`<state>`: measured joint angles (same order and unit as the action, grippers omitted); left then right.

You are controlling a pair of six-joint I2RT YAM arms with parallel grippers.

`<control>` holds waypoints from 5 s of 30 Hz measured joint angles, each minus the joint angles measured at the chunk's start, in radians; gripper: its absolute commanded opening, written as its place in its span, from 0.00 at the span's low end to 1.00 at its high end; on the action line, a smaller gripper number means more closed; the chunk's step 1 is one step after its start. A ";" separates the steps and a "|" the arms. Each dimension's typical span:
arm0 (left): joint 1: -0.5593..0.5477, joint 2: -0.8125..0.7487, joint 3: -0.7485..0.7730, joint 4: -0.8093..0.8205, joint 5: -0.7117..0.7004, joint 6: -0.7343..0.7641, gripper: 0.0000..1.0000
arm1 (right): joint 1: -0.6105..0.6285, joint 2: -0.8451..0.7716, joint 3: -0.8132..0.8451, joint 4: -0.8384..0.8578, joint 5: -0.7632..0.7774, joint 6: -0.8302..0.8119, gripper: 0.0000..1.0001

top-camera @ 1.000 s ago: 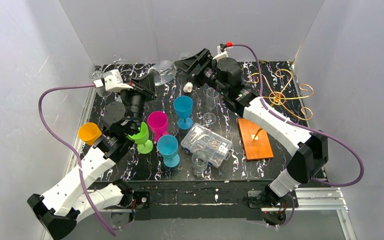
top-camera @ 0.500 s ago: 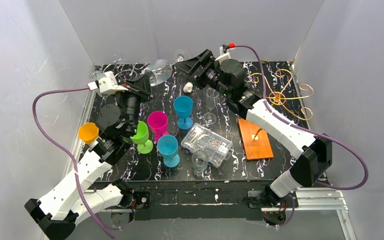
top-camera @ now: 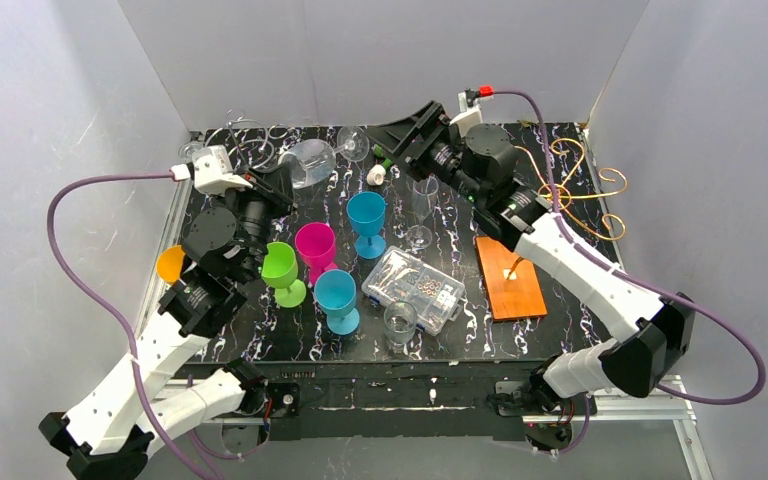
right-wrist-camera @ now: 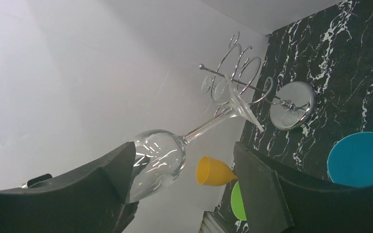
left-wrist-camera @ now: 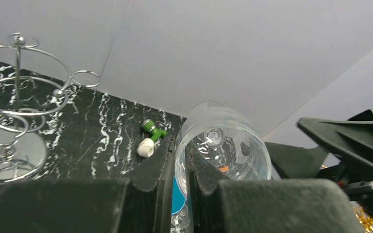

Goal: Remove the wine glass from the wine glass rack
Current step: Place the wine glass at the center of the board.

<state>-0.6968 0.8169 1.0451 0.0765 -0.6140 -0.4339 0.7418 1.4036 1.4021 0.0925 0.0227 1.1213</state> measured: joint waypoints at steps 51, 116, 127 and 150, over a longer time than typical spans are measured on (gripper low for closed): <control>0.250 0.832 0.639 -0.664 0.138 0.092 0.00 | 0.000 -0.359 -0.077 -0.388 -0.007 -0.322 0.84; 0.270 1.059 0.746 -0.760 0.208 0.054 0.33 | 0.000 -0.397 -0.142 -0.382 -0.008 -0.332 0.84; 0.270 1.059 0.775 -0.773 0.221 0.056 0.43 | 0.000 -0.397 -0.142 -0.381 -0.008 -0.332 0.84; 0.241 0.867 0.936 -0.863 0.341 0.110 0.98 | 0.000 -0.403 -0.130 -0.398 -0.008 -0.362 0.98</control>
<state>-0.4561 1.6840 1.9812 -0.7864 -0.2726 -0.3241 0.7418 1.0008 1.2724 -0.3054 0.0147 0.7593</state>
